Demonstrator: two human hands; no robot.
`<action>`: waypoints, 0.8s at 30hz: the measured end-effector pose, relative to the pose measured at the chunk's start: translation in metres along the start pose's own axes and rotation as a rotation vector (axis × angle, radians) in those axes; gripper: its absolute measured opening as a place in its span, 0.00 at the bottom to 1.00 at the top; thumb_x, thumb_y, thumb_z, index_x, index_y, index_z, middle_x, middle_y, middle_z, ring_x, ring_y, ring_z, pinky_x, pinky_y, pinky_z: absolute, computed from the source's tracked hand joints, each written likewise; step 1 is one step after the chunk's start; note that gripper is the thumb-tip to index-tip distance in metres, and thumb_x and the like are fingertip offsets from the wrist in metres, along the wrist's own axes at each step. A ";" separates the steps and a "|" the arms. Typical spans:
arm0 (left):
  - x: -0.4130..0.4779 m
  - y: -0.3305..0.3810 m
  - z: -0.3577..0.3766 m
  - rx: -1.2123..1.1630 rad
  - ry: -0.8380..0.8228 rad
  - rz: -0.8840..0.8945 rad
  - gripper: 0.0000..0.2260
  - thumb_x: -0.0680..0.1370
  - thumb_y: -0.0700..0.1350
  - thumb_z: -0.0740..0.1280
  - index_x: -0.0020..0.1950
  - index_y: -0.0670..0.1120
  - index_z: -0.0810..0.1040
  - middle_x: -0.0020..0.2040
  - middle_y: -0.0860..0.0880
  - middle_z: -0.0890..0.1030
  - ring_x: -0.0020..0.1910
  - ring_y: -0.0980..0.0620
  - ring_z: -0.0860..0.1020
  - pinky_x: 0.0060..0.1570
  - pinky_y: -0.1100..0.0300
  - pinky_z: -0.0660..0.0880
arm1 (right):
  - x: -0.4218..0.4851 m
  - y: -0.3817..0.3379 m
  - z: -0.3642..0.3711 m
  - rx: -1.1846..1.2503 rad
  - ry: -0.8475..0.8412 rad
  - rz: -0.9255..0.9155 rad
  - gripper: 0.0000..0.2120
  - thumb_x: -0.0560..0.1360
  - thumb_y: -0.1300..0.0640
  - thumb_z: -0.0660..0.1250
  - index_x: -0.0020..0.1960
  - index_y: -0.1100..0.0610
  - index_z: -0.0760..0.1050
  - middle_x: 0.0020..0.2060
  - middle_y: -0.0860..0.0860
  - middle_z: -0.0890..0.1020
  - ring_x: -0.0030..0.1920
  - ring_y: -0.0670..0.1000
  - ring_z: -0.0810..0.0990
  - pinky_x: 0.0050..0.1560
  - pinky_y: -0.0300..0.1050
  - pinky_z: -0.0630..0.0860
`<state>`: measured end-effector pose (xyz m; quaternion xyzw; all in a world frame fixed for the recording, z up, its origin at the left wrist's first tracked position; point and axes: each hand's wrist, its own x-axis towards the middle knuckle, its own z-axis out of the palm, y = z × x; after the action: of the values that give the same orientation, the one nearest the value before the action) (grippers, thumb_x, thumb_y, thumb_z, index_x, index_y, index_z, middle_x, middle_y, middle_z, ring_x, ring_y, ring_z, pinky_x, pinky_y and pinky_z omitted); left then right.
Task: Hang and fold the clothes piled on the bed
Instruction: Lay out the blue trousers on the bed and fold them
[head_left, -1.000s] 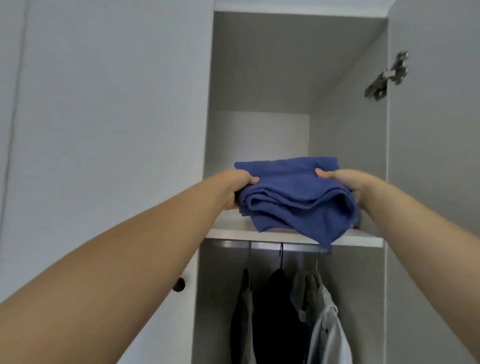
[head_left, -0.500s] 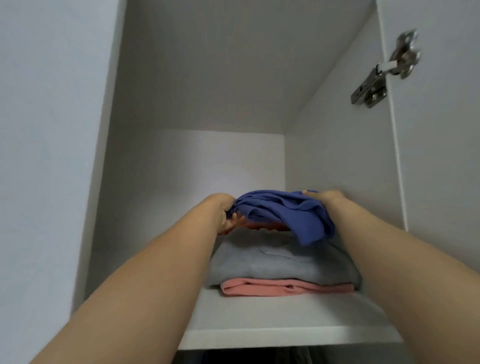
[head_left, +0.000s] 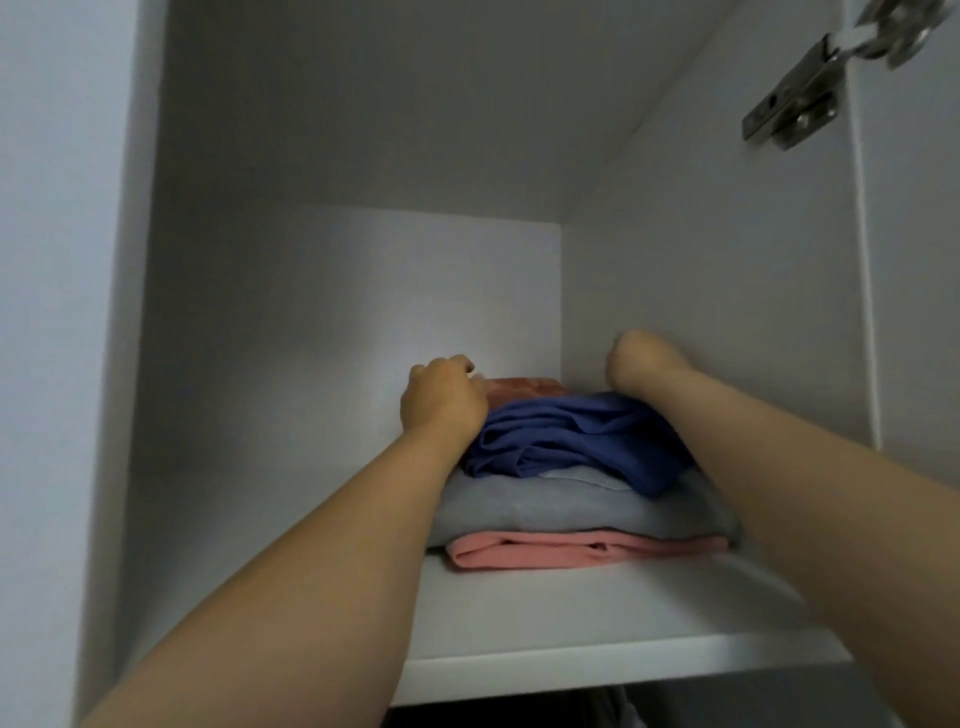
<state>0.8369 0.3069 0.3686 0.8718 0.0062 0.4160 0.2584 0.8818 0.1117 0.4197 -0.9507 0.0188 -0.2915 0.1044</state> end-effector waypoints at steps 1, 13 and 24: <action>0.000 0.006 0.002 -0.058 0.008 0.079 0.14 0.81 0.47 0.56 0.58 0.45 0.79 0.59 0.43 0.79 0.58 0.42 0.74 0.57 0.52 0.73 | 0.001 -0.005 -0.005 0.041 0.037 -0.031 0.16 0.80 0.61 0.55 0.64 0.66 0.72 0.63 0.62 0.74 0.63 0.61 0.74 0.59 0.48 0.70; -0.007 0.003 0.023 0.068 -0.836 0.111 0.24 0.83 0.56 0.48 0.77 0.47 0.59 0.76 0.46 0.62 0.73 0.48 0.62 0.73 0.53 0.56 | -0.013 -0.006 0.057 0.093 -0.463 -0.260 0.25 0.82 0.45 0.47 0.74 0.54 0.64 0.74 0.54 0.64 0.72 0.53 0.64 0.73 0.49 0.58; -0.010 -0.004 0.028 0.068 -0.798 0.118 0.26 0.81 0.59 0.51 0.78 0.53 0.55 0.77 0.50 0.58 0.75 0.50 0.58 0.74 0.52 0.52 | -0.023 -0.004 0.063 0.039 -0.360 -0.321 0.24 0.82 0.45 0.48 0.73 0.54 0.65 0.73 0.54 0.66 0.71 0.55 0.65 0.71 0.48 0.60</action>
<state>0.8522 0.2958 0.3449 0.9718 -0.1306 0.0588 0.1871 0.8981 0.1294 0.3571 -0.9759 -0.1572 -0.1307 0.0766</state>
